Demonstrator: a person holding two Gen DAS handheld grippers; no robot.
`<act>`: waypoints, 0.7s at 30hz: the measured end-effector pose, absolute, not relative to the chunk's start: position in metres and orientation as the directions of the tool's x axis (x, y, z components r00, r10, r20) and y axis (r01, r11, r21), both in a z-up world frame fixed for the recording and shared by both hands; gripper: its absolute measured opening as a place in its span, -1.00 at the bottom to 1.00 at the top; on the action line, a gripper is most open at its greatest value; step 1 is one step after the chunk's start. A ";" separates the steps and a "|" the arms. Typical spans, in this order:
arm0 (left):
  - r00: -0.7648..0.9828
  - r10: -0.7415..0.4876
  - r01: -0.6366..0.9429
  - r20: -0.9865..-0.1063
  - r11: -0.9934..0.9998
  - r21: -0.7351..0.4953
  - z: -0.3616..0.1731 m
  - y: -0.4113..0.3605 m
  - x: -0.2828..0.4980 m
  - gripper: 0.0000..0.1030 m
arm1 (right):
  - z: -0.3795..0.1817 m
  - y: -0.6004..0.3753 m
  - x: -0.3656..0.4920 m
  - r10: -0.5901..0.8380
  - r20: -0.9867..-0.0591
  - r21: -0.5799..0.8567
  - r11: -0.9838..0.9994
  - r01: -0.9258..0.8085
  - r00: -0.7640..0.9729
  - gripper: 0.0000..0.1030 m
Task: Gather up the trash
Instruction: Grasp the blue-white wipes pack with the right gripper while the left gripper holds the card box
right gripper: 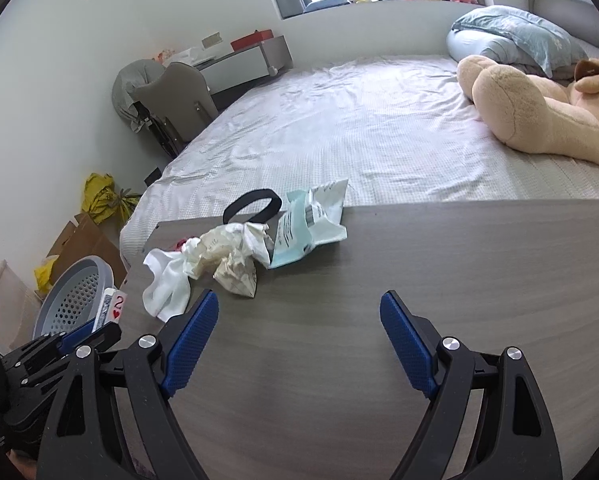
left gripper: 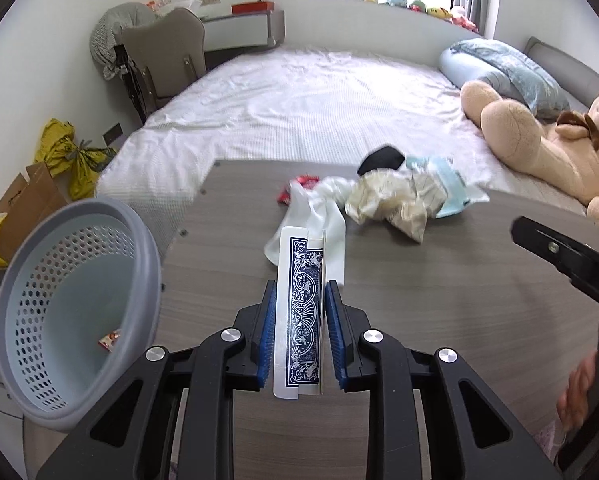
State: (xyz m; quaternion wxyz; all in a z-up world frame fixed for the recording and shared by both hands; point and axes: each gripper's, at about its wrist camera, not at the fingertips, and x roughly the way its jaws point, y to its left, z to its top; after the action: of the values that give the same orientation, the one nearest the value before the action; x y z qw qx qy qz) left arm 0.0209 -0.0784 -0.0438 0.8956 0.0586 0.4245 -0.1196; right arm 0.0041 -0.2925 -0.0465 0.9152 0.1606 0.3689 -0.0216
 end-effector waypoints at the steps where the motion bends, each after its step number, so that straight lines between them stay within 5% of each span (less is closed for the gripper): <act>1: 0.621 -0.167 0.260 -0.766 0.966 0.001 -0.038 -0.076 0.021 -0.55 | -0.044 -0.293 0.011 0.069 -0.680 0.267 0.951 0.158 0.730 0.58; 21: 0.652 -0.144 0.196 -0.745 0.980 -0.018 -0.021 -0.049 0.035 -0.54 | -0.085 -0.303 0.138 -0.004 -0.828 0.155 0.959 0.236 0.561 0.71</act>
State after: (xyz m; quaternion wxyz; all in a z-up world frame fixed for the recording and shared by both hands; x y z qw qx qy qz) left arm 0.0351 -0.0486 -0.0215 0.9082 0.0319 0.4066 -0.0938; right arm 0.1382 -0.3028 -0.0854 0.8746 0.1249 0.4635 -0.0687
